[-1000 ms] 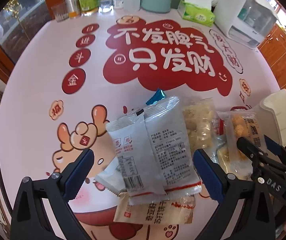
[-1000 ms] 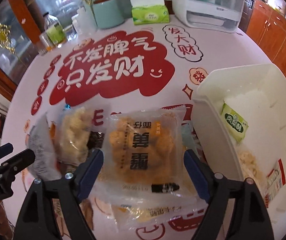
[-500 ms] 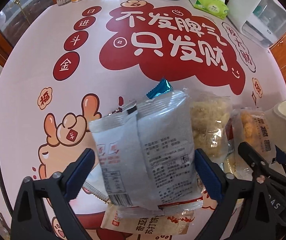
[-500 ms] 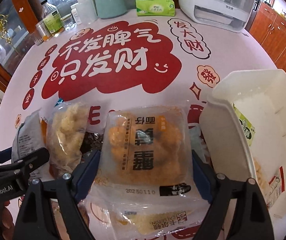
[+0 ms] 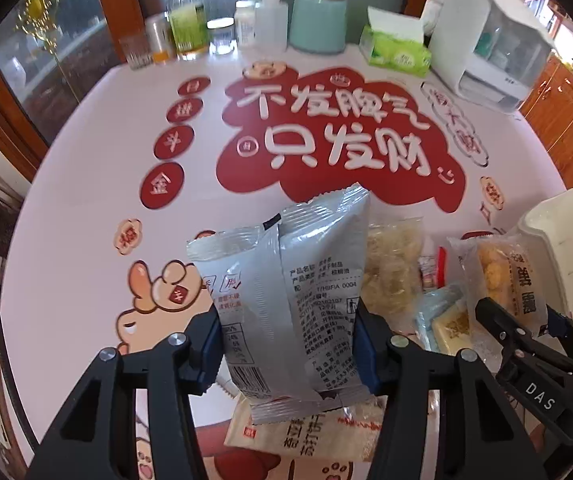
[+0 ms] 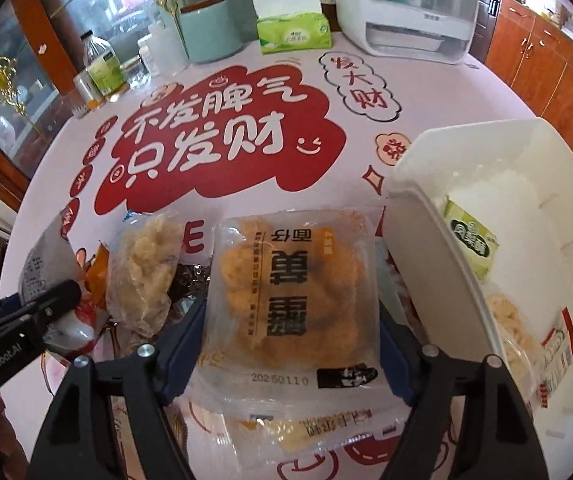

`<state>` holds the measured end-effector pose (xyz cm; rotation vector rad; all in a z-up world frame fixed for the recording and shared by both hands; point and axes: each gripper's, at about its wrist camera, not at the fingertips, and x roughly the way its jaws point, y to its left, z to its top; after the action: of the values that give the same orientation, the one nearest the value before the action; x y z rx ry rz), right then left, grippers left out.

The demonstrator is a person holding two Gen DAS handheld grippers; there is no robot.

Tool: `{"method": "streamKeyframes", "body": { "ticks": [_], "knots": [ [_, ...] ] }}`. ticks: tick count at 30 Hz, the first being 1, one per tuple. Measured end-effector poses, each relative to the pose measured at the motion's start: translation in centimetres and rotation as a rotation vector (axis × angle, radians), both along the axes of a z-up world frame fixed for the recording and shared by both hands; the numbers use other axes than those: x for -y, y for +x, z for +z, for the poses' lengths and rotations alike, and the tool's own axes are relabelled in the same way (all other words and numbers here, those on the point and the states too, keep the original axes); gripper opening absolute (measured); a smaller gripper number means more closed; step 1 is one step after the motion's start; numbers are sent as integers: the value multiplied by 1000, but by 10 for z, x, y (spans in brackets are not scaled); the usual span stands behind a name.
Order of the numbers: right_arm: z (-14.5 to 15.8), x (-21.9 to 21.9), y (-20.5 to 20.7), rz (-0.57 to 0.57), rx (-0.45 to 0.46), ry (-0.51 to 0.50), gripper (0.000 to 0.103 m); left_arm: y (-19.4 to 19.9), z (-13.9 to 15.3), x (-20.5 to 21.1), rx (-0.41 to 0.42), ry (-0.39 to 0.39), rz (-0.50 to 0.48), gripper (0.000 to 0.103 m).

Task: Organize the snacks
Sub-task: 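Grasp the white snack bag with the left tool while the right tool grasps the bread pack, then lift both held packs and carry them toward the white bin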

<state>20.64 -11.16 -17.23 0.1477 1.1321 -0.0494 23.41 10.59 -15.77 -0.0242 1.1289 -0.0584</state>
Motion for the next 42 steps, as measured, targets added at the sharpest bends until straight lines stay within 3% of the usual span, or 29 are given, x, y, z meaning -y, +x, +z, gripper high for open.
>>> {"method": "streamKeyframes", "body": {
  "ticks": [8,16,23,30,42],
  "knots": [
    [41,-1,-40,23,104,39,78,-40,43,4,69,6,-25,53],
    [87,16,-94,40,210,82,78,-72,86,44,148,26,-117,53],
    [131,59,-129,-18,319,105,79,-83,129,116,236,8,-239,53],
    [170,120,-147,-137,417,55,79,-84,163,193,303,-16,-318,53],
    [197,217,-151,-318,497,-43,80,-74,177,299,329,-3,-397,53]
  ]
}}
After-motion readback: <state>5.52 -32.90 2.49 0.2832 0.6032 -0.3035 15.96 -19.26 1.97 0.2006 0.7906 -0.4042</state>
